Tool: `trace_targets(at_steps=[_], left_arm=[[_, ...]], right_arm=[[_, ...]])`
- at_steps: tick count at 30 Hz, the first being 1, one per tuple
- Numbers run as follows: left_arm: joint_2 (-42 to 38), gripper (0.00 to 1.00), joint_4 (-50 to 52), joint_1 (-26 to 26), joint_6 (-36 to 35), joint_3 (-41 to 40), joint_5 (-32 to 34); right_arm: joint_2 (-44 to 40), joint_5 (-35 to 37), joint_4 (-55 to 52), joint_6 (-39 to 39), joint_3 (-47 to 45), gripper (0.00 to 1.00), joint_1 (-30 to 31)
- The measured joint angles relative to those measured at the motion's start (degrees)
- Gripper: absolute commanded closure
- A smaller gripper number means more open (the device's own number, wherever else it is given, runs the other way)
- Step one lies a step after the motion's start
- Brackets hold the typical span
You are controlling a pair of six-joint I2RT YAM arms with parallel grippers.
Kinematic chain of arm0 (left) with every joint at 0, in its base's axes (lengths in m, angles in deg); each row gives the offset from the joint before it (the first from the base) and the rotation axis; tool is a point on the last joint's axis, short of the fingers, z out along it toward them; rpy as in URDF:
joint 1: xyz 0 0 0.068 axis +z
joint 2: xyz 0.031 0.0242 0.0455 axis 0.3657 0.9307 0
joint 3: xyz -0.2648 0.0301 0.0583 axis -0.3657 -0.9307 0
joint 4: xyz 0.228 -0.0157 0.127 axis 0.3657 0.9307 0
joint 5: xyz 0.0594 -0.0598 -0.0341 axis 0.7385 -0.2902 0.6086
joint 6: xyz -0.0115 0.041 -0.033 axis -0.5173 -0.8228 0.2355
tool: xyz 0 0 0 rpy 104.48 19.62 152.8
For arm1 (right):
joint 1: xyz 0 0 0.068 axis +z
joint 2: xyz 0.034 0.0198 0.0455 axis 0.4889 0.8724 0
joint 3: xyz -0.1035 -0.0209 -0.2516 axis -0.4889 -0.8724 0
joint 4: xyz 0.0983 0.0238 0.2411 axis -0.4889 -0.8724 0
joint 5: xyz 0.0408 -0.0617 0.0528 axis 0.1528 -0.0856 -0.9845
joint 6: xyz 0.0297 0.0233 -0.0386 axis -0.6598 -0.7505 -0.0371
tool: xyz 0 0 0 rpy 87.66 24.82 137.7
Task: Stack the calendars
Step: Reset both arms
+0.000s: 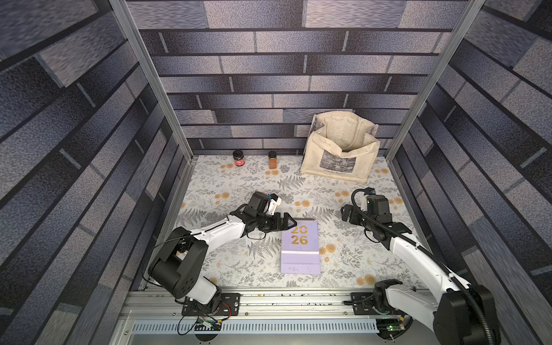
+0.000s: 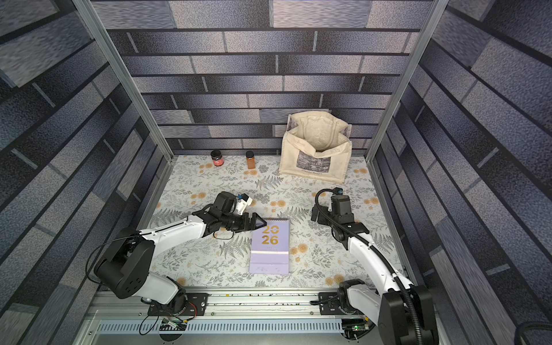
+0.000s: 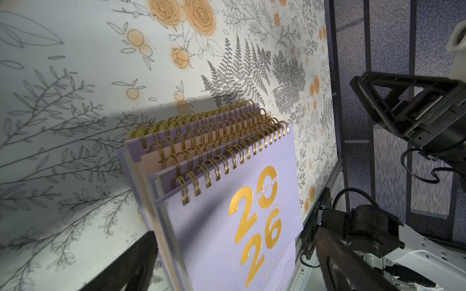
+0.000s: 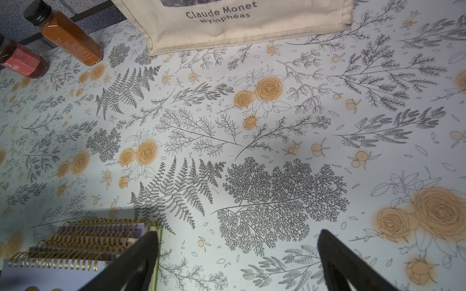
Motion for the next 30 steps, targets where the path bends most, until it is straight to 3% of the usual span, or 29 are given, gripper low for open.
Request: trace_targets(at_steps=[6, 13, 17, 24, 30], left_arm=[[-7.89, 0.0, 5.46, 10.93, -8.59, -0.22, 8.24], [-18.64, 0.0, -8.87, 26.29, -16.11, -9.09, 19.65], [-17.46, 0.0, -16.92, 29.16, -20.74, -15.23, 24.96], [-13.25, 0.0, -28.81, 36.92, -23.89, -19.45, 28.02], [-6.08, 0.0, -39.91, 37.94, -25.73, -21.42, 27.71]], right_arm=[[-1.77, 1.38, 4.17, 6.14, -0.92, 0.0, -1.16], [4.7, -0.35, 16.44, 10.21, -4.09, 0.0, -7.45], [9.88, -0.55, 24.17, 12.31, -6.86, 0.0, -8.74], [19.15, -1.68, 39.67, 15.93, -8.7, 0.0, -10.43], [24.13, -4.0, 48.35, 16.76, -9.4, 0.0, -12.0]])
